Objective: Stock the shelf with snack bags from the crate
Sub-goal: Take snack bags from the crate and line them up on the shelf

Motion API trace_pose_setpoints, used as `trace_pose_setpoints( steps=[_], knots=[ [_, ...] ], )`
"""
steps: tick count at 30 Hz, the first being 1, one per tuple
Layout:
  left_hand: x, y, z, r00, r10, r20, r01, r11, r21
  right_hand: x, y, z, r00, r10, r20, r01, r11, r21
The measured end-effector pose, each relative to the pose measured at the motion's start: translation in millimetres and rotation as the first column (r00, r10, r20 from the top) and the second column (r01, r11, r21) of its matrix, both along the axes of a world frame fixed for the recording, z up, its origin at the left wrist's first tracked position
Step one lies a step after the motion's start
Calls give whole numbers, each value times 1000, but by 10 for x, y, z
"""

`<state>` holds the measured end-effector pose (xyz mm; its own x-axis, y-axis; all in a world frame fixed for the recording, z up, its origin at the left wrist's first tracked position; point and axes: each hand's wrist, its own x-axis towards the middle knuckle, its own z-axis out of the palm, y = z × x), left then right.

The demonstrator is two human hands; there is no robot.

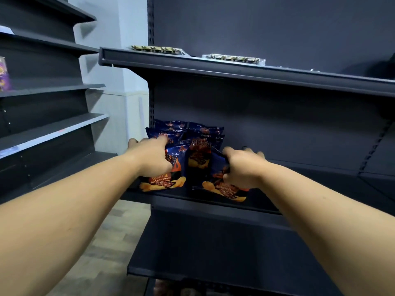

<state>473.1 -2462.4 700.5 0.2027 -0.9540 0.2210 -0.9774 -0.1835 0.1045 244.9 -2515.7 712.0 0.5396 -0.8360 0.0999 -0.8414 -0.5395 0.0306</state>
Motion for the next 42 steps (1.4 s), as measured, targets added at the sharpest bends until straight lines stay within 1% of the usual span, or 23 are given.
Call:
trace_pose_setpoints(
  steps=[3, 7, 14, 21, 26, 28, 31, 33, 37, 42],
  knots=[
    [212, -248, -17, 1000, -27, 0, 27, 1000, -2, 192, -170, 35, 1000, 9, 0, -9, 1000, 24],
    [498, -615, -40, 997, -68, 45, 65, 996, 68, 508, -392, 67, 999, -4, -32, 5, 999, 49],
    [950, -1172, -152, 977, -213, 4, 210, 967, 141, 959, -852, -28, 1000, -13, -2, 13, 995, 96],
    [1062, -1475, -207, 958, -262, 115, 240, 955, 174, 1142, -1229, -180, 998, -68, 1, 68, 994, 89],
    [1095, -1578, -285, 946, -281, 164, 264, 957, 117, 1219, -1358, -284, 994, -104, -39, 104, 995, 3],
    [1095, -1598, -318, 940, -282, 190, 269, 959, 94, 1241, -1349, -310, 994, -101, -36, 100, 995, -31],
    [1097, -1614, -353, 931, -292, 218, 284, 956, 68, 1275, -1358, -365, 993, -96, -71, 90, 992, -89],
    [1100, -1596, -373, 929, -298, 221, 291, 955, 61, 1278, -1355, -382, 994, -86, -70, 79, 993, -93],
    [1110, -1544, -342, 925, -297, 235, 292, 955, 60, 1251, -1335, -347, 998, -67, -10, 66, 993, -100],
    [1113, -1481, -317, 928, -299, 223, 296, 954, 46, 1216, -1250, -296, 997, -78, 16, 79, 993, -92]
  ],
)
